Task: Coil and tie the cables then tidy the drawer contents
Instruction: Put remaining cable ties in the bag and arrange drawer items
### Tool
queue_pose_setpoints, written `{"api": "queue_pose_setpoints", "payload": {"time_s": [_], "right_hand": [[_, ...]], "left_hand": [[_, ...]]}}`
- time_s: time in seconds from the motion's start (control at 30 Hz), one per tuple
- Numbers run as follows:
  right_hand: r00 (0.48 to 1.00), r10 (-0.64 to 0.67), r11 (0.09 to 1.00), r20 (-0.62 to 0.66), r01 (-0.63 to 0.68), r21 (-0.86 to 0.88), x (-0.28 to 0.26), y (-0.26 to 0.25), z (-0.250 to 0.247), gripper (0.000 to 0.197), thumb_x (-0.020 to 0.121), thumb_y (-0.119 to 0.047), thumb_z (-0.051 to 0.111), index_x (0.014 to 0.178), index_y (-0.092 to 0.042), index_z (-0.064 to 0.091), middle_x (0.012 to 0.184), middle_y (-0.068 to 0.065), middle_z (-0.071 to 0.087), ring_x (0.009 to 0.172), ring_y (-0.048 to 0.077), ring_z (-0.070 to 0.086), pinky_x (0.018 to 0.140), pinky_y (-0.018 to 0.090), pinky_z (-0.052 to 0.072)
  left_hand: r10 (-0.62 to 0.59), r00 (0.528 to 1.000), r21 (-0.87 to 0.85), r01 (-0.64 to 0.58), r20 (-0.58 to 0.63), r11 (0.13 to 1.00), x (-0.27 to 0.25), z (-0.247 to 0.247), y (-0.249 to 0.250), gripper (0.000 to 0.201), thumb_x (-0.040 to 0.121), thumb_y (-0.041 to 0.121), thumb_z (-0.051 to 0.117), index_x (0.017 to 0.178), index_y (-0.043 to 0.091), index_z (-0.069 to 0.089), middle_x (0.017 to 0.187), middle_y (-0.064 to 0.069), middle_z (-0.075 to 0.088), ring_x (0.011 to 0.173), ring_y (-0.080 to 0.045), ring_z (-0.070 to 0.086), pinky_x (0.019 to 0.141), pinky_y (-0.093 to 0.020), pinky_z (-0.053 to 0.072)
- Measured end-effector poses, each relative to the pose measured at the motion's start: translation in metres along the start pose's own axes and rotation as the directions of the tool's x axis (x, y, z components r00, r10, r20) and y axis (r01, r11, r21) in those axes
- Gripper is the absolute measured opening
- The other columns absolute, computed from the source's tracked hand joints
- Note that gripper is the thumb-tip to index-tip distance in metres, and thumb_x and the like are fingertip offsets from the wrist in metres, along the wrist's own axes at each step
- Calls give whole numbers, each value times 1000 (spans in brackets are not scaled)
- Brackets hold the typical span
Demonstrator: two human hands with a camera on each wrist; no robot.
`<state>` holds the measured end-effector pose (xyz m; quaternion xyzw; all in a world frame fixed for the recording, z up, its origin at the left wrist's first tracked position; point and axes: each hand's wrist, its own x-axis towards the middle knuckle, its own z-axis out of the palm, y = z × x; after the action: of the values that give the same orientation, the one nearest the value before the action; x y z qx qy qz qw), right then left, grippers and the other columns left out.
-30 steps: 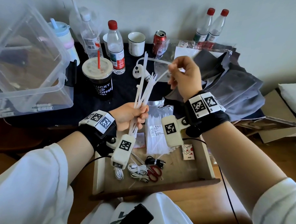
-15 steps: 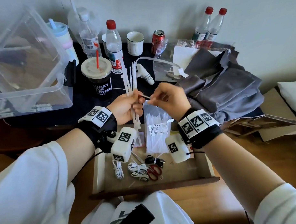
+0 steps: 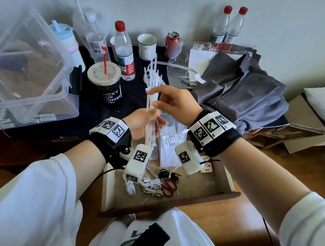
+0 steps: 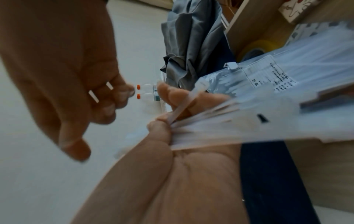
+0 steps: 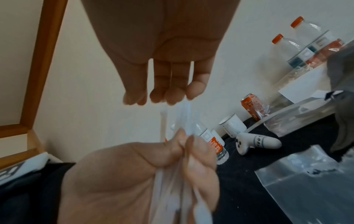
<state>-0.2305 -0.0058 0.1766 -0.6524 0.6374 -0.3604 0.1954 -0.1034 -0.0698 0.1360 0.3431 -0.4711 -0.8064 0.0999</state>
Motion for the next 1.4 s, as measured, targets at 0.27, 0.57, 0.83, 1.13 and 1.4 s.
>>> {"api": "queue_pose_setpoints", "payload": {"time_s": [0.27,0.57,0.83,1.13,1.4], "right_hand": [[981,196,943,-8,-191,-273,18,-2,-4,30,90,-40,56,114,-23,61,59,-13,46,64,9,49,66,26,40],[970,239,966,-47,-242,-89,16,5,-7,25,87,-29,63,68,-31,47,55,-9,55,50,4,52,65,32,51],[790,300,944,-535,-163,288,26,12,-45,23,93,-15,53,76,-26,41,58,-3,55,38,5,42,44,26,37],[900,306,940,-310,-234,249,-7,19,-7,23,89,-14,61,76,-23,45,77,2,70,44,7,56,44,19,45],[961,238,971,-144,-239,9,-15,36,31,32,80,-29,71,66,-36,44,68,-8,64,60,15,63,66,36,53]], "left_hand": [[-42,999,130,41,7,991,2,9,-2,38,103,32,31,67,17,32,52,4,31,41,-7,31,46,-22,39],[-15,999,213,7,38,977,-1,3,-3,32,100,31,38,72,17,33,54,5,34,46,-7,31,44,-17,34],[-128,991,125,131,-31,984,2,-13,-9,32,102,30,35,73,16,35,51,6,33,41,-5,30,39,-16,31],[66,992,-259,-92,-107,961,12,-20,12,29,100,32,35,94,11,55,52,6,43,40,-3,36,41,-15,35],[73,989,-167,-94,-127,981,20,-28,13,24,99,25,43,80,12,50,64,1,40,41,-4,35,41,-15,31]]}}
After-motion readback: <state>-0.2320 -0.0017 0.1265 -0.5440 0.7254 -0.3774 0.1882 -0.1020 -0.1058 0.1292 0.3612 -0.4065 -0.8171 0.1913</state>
